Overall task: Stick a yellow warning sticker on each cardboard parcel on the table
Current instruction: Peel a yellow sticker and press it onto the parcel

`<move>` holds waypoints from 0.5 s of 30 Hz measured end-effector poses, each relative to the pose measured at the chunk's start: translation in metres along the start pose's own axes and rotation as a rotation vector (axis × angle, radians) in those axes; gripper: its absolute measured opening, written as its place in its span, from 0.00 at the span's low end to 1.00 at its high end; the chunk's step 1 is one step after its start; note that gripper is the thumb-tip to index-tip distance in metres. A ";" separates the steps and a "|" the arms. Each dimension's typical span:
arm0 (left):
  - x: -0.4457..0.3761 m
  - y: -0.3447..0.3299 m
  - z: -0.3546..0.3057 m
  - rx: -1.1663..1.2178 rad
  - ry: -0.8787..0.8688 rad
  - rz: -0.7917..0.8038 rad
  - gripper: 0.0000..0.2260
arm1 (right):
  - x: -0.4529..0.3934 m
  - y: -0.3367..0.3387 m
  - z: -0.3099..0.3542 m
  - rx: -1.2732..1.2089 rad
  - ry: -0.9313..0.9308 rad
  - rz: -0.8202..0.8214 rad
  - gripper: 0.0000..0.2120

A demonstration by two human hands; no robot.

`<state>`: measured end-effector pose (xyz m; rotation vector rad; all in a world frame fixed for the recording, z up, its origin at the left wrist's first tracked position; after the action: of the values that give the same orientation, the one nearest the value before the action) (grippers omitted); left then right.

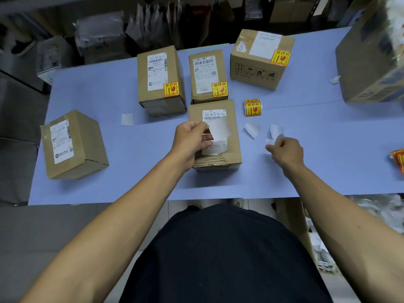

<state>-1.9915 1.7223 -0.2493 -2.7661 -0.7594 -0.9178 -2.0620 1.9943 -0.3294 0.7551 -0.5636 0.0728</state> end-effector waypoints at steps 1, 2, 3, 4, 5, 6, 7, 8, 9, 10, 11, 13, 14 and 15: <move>0.000 0.001 0.000 0.001 0.001 0.005 0.07 | 0.000 -0.002 -0.001 0.000 -0.008 0.000 0.13; 0.000 0.001 0.001 0.004 0.002 0.011 0.07 | 0.000 -0.003 -0.001 -0.007 -0.018 -0.001 0.12; 0.000 0.002 0.001 0.006 0.005 0.017 0.07 | 0.001 -0.005 -0.001 -0.017 -0.029 -0.004 0.12; 0.000 0.002 0.002 0.011 0.012 0.023 0.07 | 0.003 -0.006 0.000 -0.026 -0.040 -0.008 0.15; 0.000 0.002 0.003 0.020 0.027 0.029 0.07 | 0.006 -0.006 0.003 -0.032 -0.039 -0.016 0.18; 0.000 0.001 0.004 0.035 0.046 0.035 0.07 | 0.009 -0.006 0.008 -0.035 -0.014 -0.029 0.19; 0.000 0.001 0.004 0.057 0.072 0.039 0.06 | 0.014 -0.006 0.017 -0.033 0.039 -0.048 0.19; -0.001 0.000 0.006 0.079 0.105 0.043 0.06 | 0.021 -0.006 0.030 -0.035 0.121 -0.068 0.17; -0.001 -0.002 0.007 0.095 0.145 0.048 0.06 | 0.029 -0.005 0.045 -0.039 0.230 -0.083 0.16; -0.001 -0.004 0.009 0.095 0.185 0.054 0.05 | 0.039 -0.006 0.063 -0.042 0.357 -0.081 0.15; -0.001 -0.006 0.010 0.075 0.218 0.065 0.05 | 0.050 -0.007 0.082 -0.041 0.496 -0.058 0.17; 0.000 -0.011 0.011 0.014 0.257 0.110 0.06 | 0.072 -0.012 0.112 -0.024 0.741 0.042 0.22; 0.001 -0.013 0.011 -0.003 0.270 0.139 0.06 | 0.080 -0.015 0.121 0.000 0.823 0.086 0.22; 0.003 -0.016 0.011 -0.008 0.284 0.166 0.06 | 0.086 -0.017 0.127 0.029 0.877 0.106 0.21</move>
<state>-1.9918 1.7401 -0.2571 -2.5765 -0.4726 -1.2422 -2.0429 1.8859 -0.2216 0.6430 0.2353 0.4853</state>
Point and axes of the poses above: each hand's wrist, its own x-axis away from the middle knuckle, its own y-axis out of the back of the hand, z = x × y, the point moved 7 cm from there along -x, towards the middle knuckle, and after that the axes turned 2 degrees about x, right-handed, at the moved point
